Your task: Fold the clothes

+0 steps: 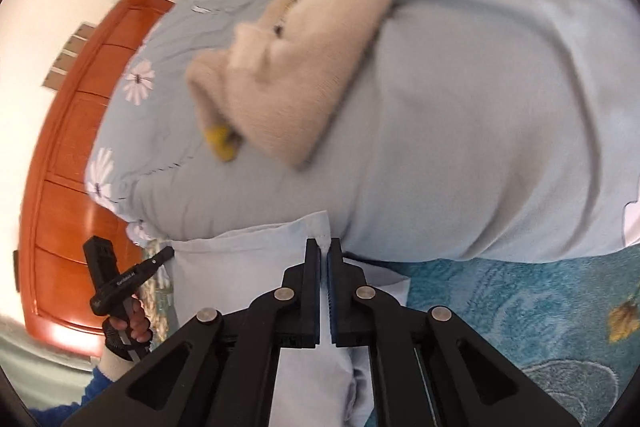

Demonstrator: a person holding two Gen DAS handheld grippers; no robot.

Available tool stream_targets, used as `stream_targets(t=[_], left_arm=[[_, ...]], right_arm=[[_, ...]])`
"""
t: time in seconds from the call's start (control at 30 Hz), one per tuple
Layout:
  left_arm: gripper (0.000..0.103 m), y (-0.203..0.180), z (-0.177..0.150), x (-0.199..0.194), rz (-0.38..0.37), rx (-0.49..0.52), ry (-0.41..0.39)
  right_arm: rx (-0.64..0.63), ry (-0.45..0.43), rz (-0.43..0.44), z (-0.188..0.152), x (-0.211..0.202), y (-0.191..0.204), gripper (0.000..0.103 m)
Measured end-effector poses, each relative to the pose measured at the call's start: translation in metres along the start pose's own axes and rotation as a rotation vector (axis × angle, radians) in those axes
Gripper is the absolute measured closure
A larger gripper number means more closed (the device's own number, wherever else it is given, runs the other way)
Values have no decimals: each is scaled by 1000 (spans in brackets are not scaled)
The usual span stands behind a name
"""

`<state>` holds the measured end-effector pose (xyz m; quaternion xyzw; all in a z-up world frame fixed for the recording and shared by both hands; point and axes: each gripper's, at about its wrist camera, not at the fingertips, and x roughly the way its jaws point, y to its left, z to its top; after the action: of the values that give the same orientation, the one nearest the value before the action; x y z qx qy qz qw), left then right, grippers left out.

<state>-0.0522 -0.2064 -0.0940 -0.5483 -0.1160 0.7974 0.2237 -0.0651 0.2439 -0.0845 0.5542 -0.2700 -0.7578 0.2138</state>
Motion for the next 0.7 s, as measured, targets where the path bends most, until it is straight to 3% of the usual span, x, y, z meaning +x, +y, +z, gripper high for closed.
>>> stream_targets(t=[0.2, 0.47, 0.53, 0.57, 0.6, 0.63, 0.7], left_arm=[[98, 10, -1, 25, 2, -50, 29], [94, 5, -4, 28, 29, -20, 72], [87, 3, -6, 17, 32, -31, 82], [75, 3, -10, 9, 40, -46, 74], [61, 5, -16, 1, 34, -62, 60], [55, 6, -24, -8, 32, -75, 48], [47, 10, -49, -26, 47, -118, 31]], right_arm=[[40, 3, -8, -1, 9, -13, 100], [-26, 22, -60, 1, 11, 1, 99], [-62, 23, -73, -1, 5, 8, 93], [-76, 18, -80, -6, -1, 11, 90], [-91, 13, -87, -10, -7, 13, 78], [-104, 8, -93, -15, -13, 16, 70], [-92, 11, -88, -33, -27, 10, 69]])
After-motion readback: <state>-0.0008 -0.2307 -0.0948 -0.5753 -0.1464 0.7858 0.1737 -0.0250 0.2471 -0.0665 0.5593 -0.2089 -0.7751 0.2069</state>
